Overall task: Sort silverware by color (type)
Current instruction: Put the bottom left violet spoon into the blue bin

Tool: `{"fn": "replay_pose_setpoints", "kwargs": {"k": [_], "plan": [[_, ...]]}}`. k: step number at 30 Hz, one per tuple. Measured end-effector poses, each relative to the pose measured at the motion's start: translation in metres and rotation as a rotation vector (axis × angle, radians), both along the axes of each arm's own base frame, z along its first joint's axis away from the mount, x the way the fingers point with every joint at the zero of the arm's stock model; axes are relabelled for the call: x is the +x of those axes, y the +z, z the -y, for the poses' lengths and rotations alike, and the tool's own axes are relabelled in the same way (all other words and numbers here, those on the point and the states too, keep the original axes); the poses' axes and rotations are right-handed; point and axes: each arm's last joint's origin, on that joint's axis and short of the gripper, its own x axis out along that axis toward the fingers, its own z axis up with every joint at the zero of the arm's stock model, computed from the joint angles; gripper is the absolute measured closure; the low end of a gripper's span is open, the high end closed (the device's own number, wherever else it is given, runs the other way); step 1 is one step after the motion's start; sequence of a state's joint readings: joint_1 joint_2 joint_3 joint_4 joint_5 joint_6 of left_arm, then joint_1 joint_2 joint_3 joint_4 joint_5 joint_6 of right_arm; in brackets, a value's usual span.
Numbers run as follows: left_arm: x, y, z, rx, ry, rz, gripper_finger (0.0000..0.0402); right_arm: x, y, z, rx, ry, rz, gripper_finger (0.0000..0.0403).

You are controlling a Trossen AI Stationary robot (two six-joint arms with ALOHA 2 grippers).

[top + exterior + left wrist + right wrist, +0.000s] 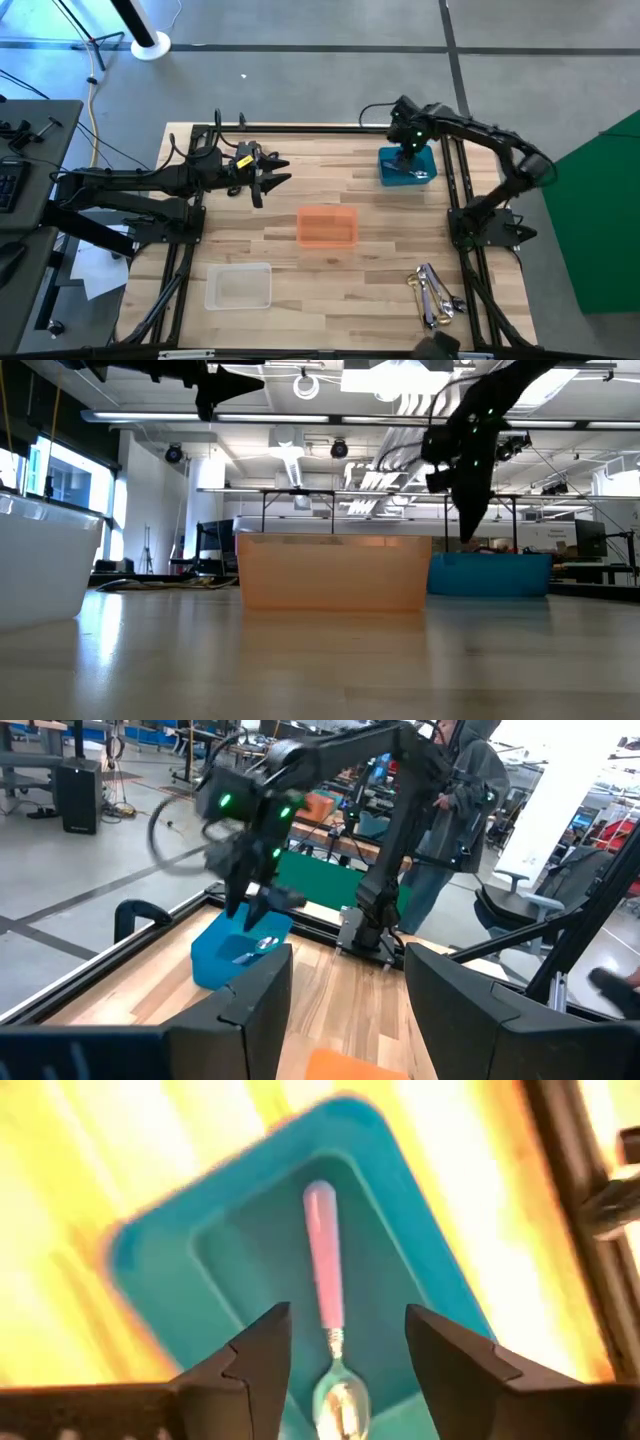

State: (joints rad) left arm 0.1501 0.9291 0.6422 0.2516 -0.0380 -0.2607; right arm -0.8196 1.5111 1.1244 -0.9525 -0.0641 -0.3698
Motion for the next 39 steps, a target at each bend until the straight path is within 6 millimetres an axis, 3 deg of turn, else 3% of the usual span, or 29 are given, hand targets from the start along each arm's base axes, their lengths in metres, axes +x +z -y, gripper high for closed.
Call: {"fn": "replay_pose_setpoints", "kwargs": {"k": [5,9,16,21,26,39], "plan": [[0.000,0.000,0.000,0.000,0.000,0.000,0.0220,-0.014,0.044,-0.028,0.040,-0.027,0.329,0.0222],[0.000,0.000,0.000,0.001,0.000,-0.001,0.0220,-0.019,0.066,-0.059,0.021,0.002,0.607,0.0222],[0.000,0.000,0.000,0.001,0.000,0.000,0.0220,-0.013,0.081,-0.116,-0.070,0.215,0.944,0.0222],[0.000,0.000,0.000,0.003,0.000,-0.001,0.0220,-0.001,0.090,-0.142,-0.160,0.405,1.101,0.0222],[0.000,0.001,0.000,0.085,-0.008,-0.007,0.0220,0.010,0.097,-0.153,-0.232,0.372,1.177,0.0222],[0.000,0.002,0.002,0.217,-0.054,-0.020,0.0220,0.014,0.095,-0.154,-0.252,0.333,1.159,0.0222]]}}
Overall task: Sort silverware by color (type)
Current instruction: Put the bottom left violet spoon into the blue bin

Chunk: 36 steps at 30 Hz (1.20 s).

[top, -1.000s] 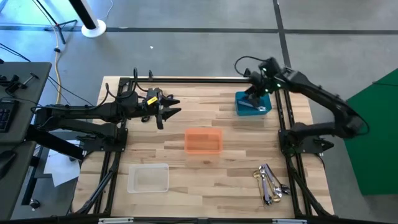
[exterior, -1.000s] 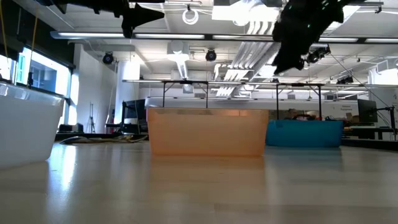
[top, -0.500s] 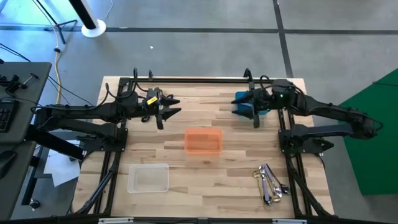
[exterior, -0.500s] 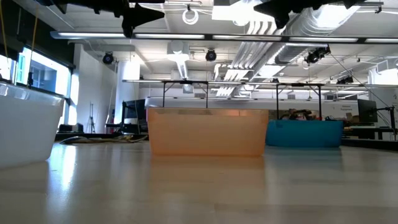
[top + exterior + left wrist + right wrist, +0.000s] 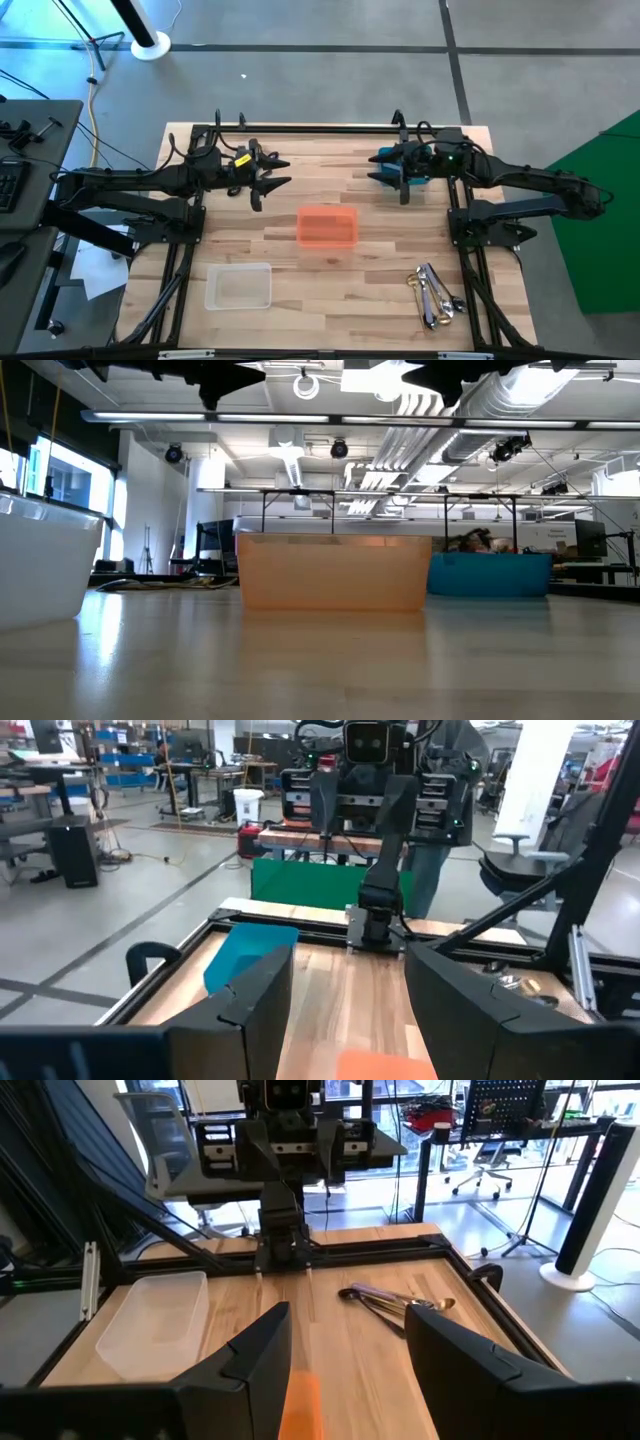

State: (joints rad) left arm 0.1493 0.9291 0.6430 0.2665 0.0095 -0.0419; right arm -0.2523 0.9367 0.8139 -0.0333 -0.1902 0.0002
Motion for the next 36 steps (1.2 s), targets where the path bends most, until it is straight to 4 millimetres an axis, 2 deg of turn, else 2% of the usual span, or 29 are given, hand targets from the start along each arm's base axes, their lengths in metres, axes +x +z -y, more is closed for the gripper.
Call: {"fn": "replay_pose_setpoints", "kwargs": {"k": [8,29,33,36], "plan": [[0.0000,-0.0018,0.0005,0.152,-0.016,-0.040,0.0220,0.0000,0.0001,0.0000,-0.005,0.000,0.000,0.0222],[-0.0001,-0.0037,0.0002,0.090,-0.007,-0.051,0.0220,0.0000,0.0001,0.0000,0.002,-0.001,0.000,0.0222],[-0.0001,-0.0034,0.0001,0.090,-0.004,-0.048,0.0220,-0.0002,-0.0002,0.0004,0.097,-0.031,-0.001,0.0222],[-0.0001,-0.0033,0.0001,0.091,-0.004,-0.047,0.0220,-0.0039,-0.0005,-0.0006,0.219,-0.055,-0.106,0.0222]]}}
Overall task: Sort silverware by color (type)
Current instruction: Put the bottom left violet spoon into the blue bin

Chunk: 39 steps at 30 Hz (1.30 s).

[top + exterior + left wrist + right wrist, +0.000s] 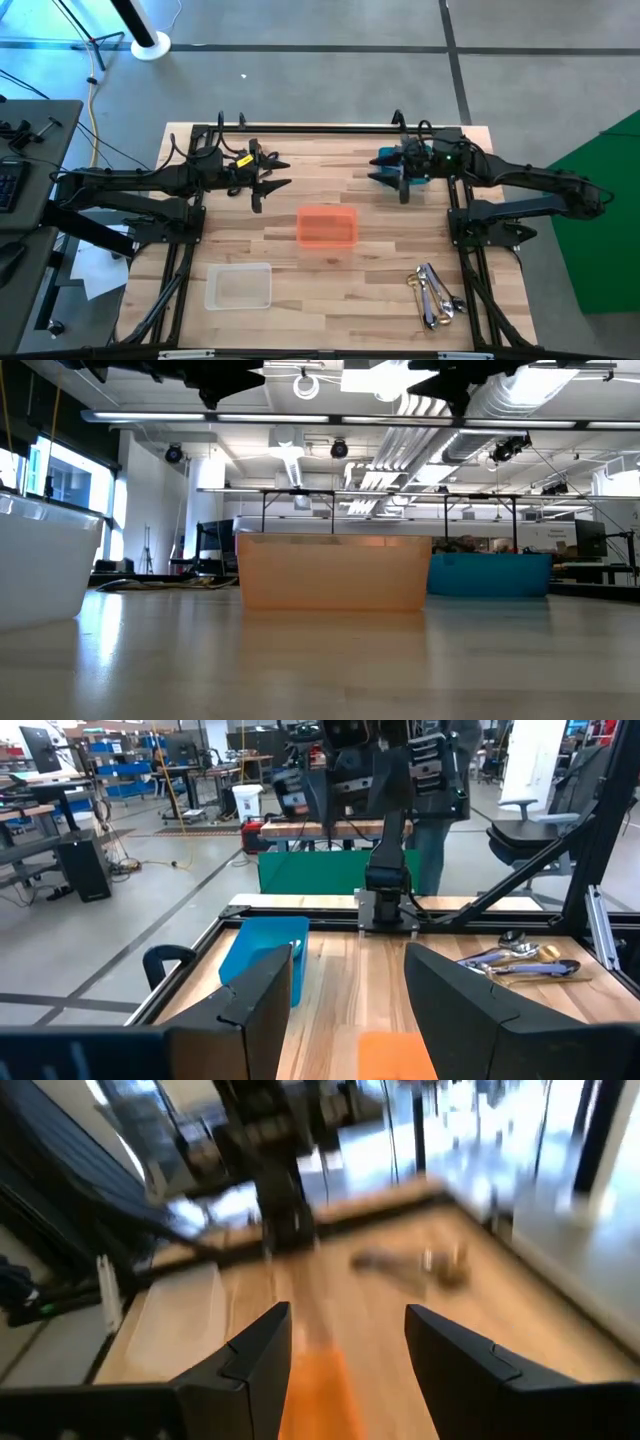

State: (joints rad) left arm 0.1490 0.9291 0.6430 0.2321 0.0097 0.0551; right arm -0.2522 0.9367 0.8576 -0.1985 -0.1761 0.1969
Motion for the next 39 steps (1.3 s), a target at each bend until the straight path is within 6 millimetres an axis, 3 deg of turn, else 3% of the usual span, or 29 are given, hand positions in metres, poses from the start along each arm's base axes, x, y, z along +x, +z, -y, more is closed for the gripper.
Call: {"fn": "replay_pose_setpoints", "kwargs": {"k": [4,7,10,12,21,26,33,39], "plan": [[0.000,0.000,0.000,0.001,0.007,0.000,0.0220,-0.011,-0.002,-0.011,0.236,0.012,-0.250,0.0222],[0.000,0.000,-0.001,0.000,0.028,0.000,0.0220,-0.022,-0.008,-0.028,0.530,0.035,-0.445,0.0222],[0.000,0.000,-0.002,-0.019,0.050,0.003,0.0220,-0.032,-0.021,-0.045,0.866,-0.062,-0.671,0.0222],[0.000,0.000,-0.002,-0.028,0.051,0.004,0.0220,-0.039,-0.028,-0.058,0.961,-0.151,-0.804,0.0222],[0.000,0.000,-0.002,-0.033,0.052,0.003,0.0220,-0.057,-0.074,-0.115,1.098,-0.397,-1.105,0.0222],[0.000,0.000,-0.002,-0.033,0.053,0.003,0.0220,-0.068,-0.105,-0.136,1.153,-0.525,-1.201,0.0222],[0.000,0.000,-0.002,-0.032,0.055,0.002,0.0220,-0.065,-0.133,-0.165,1.297,-0.450,-1.205,0.0222],[0.000,0.000,-0.002,-0.032,0.060,0.002,0.0220,-0.063,-0.153,-0.181,1.242,-0.543,-1.274,0.0222]]}}
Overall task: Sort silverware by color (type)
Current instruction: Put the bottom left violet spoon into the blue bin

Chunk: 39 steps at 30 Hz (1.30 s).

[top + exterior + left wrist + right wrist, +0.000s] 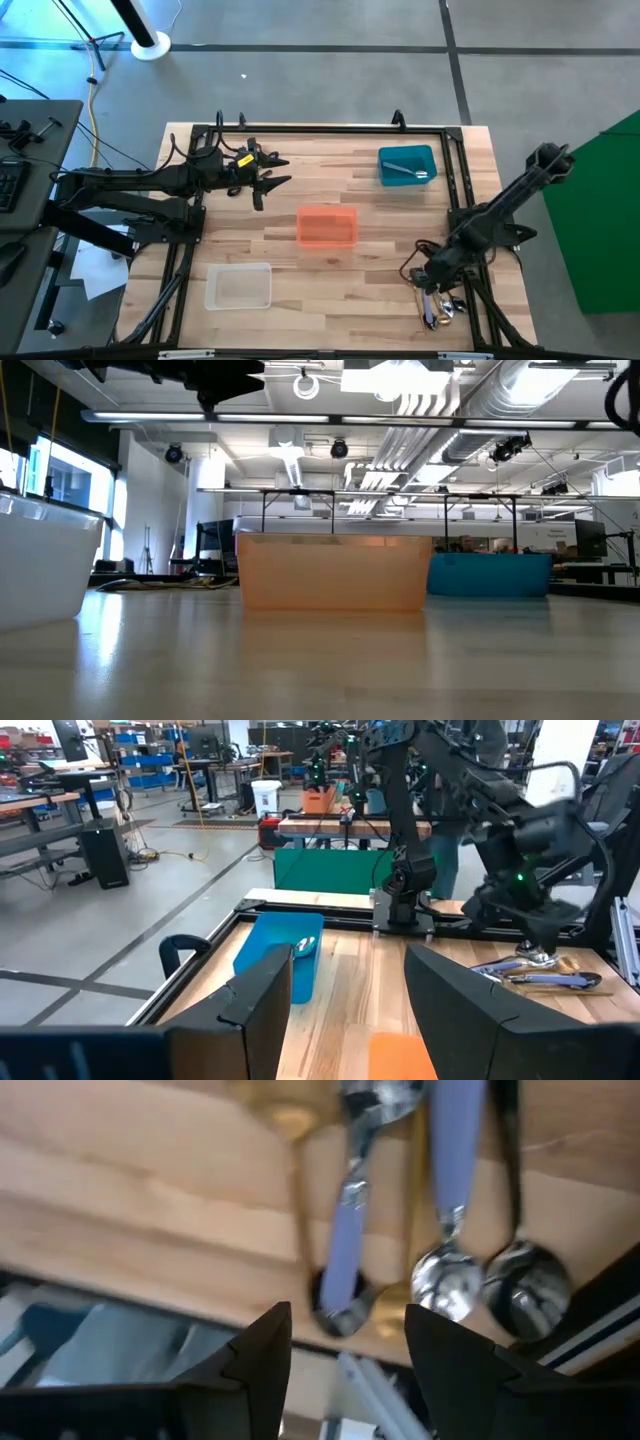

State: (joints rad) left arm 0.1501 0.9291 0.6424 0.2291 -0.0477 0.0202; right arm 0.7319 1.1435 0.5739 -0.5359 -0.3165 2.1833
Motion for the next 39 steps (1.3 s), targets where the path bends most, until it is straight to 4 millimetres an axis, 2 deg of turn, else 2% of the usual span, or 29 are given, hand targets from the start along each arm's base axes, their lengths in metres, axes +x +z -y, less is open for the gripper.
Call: {"fn": "replay_pose_setpoints", "kwargs": {"k": [9,16,24,28,35,39], "plan": [[0.000,0.000,-0.001,0.000,0.020,-0.001,0.0220,0.015,-0.026,-0.015,-0.033,-0.013,-0.045,0.0222],[0.000,0.000,-0.001,0.000,0.021,-0.001,0.0220,0.019,-0.047,-0.018,-0.088,-0.035,-0.124,0.0222],[0.000,0.000,-0.001,0.009,0.020,-0.003,0.0220,0.021,-0.052,-0.019,-0.105,-0.045,-0.137,0.0225],[0.000,0.000,-0.001,0.010,0.020,-0.003,0.0220,0.020,-0.052,-0.018,-0.119,-0.042,-0.148,0.0260],[0.000,0.000,-0.001,0.010,0.020,-0.003,0.0220,0.019,-0.053,-0.017,-0.137,-0.035,-0.145,0.0367],[0.000,0.000,-0.001,0.011,0.020,-0.003,0.0220,0.019,-0.053,-0.017,-0.149,-0.035,-0.135,0.0371]]}}
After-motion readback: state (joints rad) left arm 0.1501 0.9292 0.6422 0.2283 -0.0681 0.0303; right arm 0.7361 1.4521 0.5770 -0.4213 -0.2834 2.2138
